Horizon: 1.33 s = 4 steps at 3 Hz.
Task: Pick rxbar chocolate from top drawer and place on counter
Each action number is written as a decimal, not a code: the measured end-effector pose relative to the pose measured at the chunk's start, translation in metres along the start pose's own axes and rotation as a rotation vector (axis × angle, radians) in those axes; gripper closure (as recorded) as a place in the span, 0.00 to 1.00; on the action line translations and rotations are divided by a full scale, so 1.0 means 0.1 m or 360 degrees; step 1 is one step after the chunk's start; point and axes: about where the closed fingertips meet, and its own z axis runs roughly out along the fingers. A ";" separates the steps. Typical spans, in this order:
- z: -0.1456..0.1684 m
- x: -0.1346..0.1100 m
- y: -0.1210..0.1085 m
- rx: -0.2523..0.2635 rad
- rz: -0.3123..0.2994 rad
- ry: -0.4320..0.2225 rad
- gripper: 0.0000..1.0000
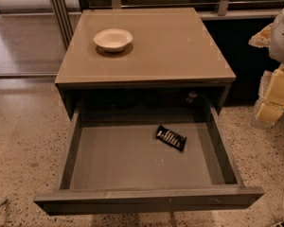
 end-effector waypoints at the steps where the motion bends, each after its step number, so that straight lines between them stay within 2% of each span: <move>1: 0.00 0.00 0.00 0.0000 0.0000 0.0000 0.00; 2: 0.00 0.00 0.00 0.0000 0.0000 0.0000 0.18; 3: 0.15 0.00 -0.10 0.0044 0.0097 -0.0084 0.41; 4: 0.54 -0.08 -0.17 0.0073 0.0258 -0.0253 0.64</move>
Offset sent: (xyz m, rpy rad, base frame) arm 0.0000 0.0000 0.0000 0.0000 0.0000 0.0000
